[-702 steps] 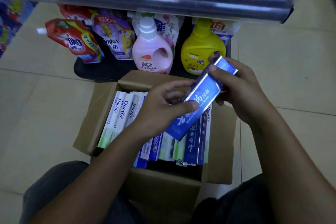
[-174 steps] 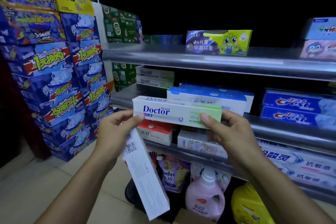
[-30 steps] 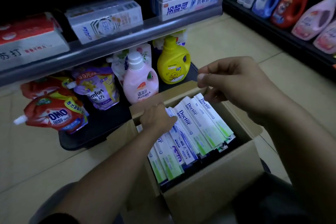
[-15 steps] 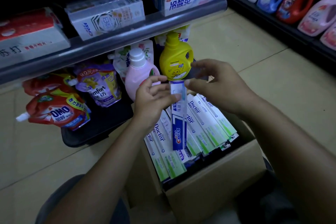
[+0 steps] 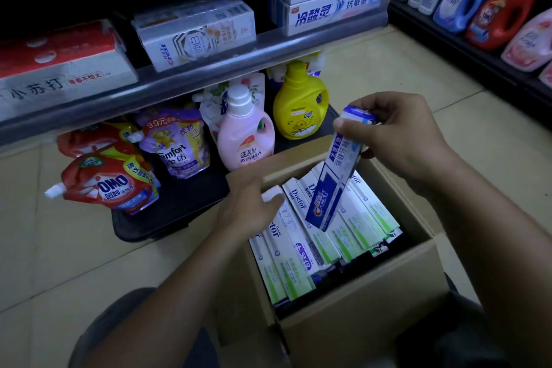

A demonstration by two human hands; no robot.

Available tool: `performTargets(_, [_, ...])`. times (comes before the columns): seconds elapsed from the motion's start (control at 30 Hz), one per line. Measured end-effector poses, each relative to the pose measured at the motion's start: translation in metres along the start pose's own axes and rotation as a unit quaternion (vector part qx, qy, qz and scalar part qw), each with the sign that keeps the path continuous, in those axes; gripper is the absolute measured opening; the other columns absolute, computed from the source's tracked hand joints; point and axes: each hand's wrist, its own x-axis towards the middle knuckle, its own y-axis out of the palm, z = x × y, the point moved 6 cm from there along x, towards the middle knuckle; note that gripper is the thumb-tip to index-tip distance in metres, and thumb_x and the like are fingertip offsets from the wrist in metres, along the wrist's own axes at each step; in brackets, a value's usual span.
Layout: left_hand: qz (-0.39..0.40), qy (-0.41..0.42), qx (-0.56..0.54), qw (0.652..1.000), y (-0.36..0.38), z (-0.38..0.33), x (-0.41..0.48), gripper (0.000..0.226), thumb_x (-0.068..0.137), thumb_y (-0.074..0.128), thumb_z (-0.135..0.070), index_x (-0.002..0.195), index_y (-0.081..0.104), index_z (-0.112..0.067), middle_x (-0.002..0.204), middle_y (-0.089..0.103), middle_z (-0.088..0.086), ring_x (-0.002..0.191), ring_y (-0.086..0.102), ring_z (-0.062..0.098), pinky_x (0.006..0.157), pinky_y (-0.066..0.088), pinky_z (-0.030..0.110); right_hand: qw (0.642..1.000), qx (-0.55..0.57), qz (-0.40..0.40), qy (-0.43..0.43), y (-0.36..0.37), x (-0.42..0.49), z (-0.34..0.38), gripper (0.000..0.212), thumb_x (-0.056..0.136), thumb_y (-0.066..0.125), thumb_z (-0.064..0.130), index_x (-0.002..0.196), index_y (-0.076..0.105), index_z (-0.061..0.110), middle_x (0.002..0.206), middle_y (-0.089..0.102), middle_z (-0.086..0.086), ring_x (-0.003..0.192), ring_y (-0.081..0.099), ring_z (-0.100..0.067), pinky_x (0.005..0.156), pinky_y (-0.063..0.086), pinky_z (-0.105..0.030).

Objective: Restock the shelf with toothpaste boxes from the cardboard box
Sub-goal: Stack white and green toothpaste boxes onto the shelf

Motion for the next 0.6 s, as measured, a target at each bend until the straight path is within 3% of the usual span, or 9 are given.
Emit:
performTargets(0.1, [0.005, -0.051, 0.170, 0.984, 0.025, 0.011, -0.003, 0.077, 0.087, 0.046, -0.078, 0.143, 0.045, -0.026, 0.145, 0.050, 0.003, 0.127, 0.055, 0.032, 0.104, 0.045, 0.044, 0.999, 0.051, -0.015, 0.011, -0.003, -0.004, 0.005, 0.028, 0.082, 0.083, 0.014, 0.101, 0.069, -0.002, 0.089, 0.072, -0.026, 0.051, 0.065, -0.007, 0.046, 0.049, -0.018])
performTargets(0.2, [-0.015, -0.043, 0.155, 0.987, 0.034, -0.001, 0.001, 0.067, 0.087, 0.062, -0.063, 0.141, 0.045, -0.027, 0.144, 0.048, 0.003, 0.126, 0.056, 0.030, 0.100, 0.042, 0.040, 0.999, 0.044, -0.011, 0.008, -0.001, -0.008, 0.010, 0.026, 0.083, 0.082, 0.014, 0.101, 0.070, 0.000, 0.088, 0.073, -0.022, 0.051, 0.065, -0.005, 0.046, 0.048, -0.016])
performTargets(0.3, [-0.012, -0.080, 0.007, 0.997, 0.031, 0.003, 0.005, 0.058, 0.078, 0.078, -0.044, 0.128, 0.055, -0.026, 0.131, 0.056, 0.003, 0.107, 0.063, 0.025, 0.075, 0.048, 0.030, 0.999, 0.053, -0.008, 0.004, -0.001, -0.007, 0.012, 0.024, 0.083, 0.082, 0.013, 0.100, 0.069, 0.001, 0.086, 0.073, -0.022, 0.052, 0.067, -0.008, 0.046, 0.049, -0.018])
performTargets(0.4, [-0.026, -0.123, -0.207, 0.970, 0.027, 0.016, 0.002, 0.053, 0.068, 0.085, -0.031, 0.116, 0.062, -0.025, 0.105, 0.069, -0.005, 0.078, 0.066, 0.008, 0.052, 0.044, 0.021, 0.994, 0.108, -0.015, 0.012, -0.002, -0.004, 0.014, 0.024, 0.083, 0.081, 0.009, 0.100, 0.068, -0.001, 0.082, 0.074, -0.021, 0.053, 0.070, -0.013, 0.045, 0.051, -0.022])
performTargets(0.5, [-0.078, -0.133, -0.362, 0.919, 0.019, 0.022, -0.003, 0.043, 0.071, 0.087, -0.025, 0.108, 0.067, -0.018, 0.097, 0.075, 0.000, 0.079, 0.069, 0.014, 0.063, 0.051, 0.026, 0.986, 0.164, -0.014, 0.013, -0.005, -0.002, 0.017, 0.018, 0.085, 0.079, 0.008, 0.096, 0.067, 0.001, 0.071, 0.074, -0.015, 0.052, 0.070, -0.020, 0.042, 0.051, -0.025])
performTargets(0.6, [-0.170, -0.118, -0.447, 0.870, -0.007, 0.013, -0.009, 0.028, 0.078, 0.085, -0.016, 0.094, 0.062, -0.017, 0.090, 0.074, 0.003, 0.077, 0.066, 0.017, 0.069, 0.055, 0.031, 0.979, 0.203, -0.035, 0.005, -0.010, 0.001, 0.020, 0.020, 0.086, 0.079, 0.011, 0.099, 0.068, 0.001, 0.076, 0.075, -0.018, 0.059, 0.068, -0.026, 0.051, 0.056, -0.033])
